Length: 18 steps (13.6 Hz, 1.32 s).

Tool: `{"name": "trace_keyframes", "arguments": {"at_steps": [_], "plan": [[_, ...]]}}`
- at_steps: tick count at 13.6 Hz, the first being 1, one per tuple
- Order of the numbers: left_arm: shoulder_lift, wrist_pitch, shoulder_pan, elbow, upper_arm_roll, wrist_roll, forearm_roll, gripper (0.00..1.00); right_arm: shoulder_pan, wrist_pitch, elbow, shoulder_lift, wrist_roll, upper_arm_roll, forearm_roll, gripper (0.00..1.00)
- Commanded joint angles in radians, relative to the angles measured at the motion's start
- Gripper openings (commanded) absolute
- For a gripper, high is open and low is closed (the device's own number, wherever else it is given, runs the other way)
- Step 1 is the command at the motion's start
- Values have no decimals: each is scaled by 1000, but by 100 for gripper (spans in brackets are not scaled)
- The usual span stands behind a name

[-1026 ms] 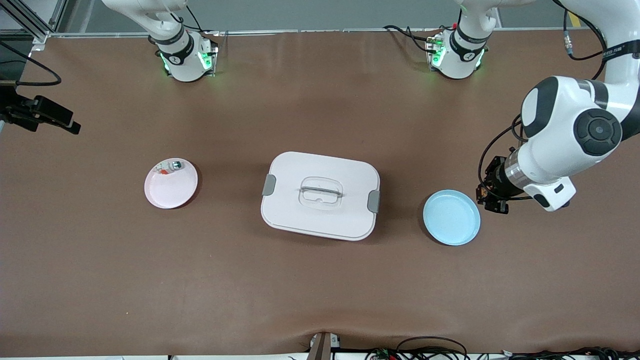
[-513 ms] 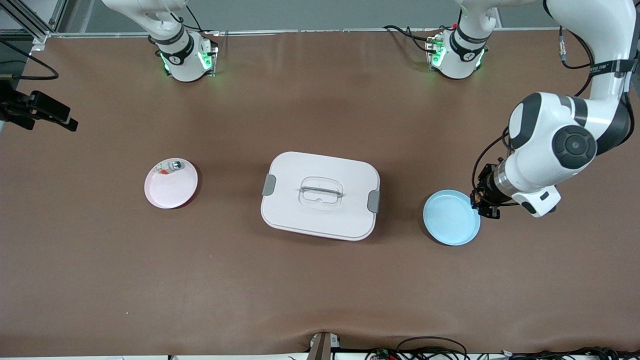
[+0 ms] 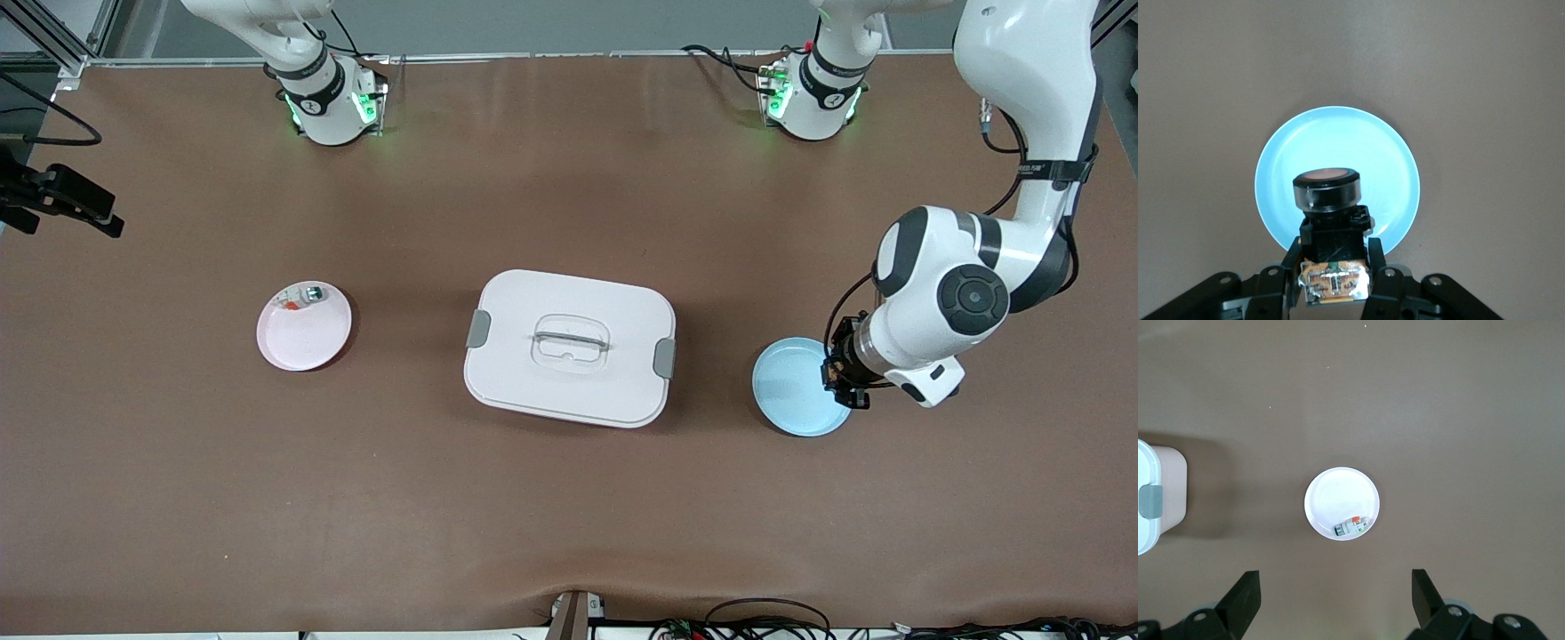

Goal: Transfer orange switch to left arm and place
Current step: 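Lower the switch with the left gripper onto the light-blue plate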

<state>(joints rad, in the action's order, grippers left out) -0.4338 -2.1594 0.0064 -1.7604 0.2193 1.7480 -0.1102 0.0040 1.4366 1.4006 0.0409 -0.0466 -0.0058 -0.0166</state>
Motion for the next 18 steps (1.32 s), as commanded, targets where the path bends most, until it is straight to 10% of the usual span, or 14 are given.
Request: {"name": "trace_keyframes", "arguments": {"at_steps": [1, 18], "plan": [[-31, -39, -5, 4, 3, 24, -29, 0, 2, -5, 6, -15, -7, 0, -17, 100], [-174, -138, -16, 2, 3, 24, -59, 0, -39, -48, -2, -16, 3, -2, 49, 100]]}}
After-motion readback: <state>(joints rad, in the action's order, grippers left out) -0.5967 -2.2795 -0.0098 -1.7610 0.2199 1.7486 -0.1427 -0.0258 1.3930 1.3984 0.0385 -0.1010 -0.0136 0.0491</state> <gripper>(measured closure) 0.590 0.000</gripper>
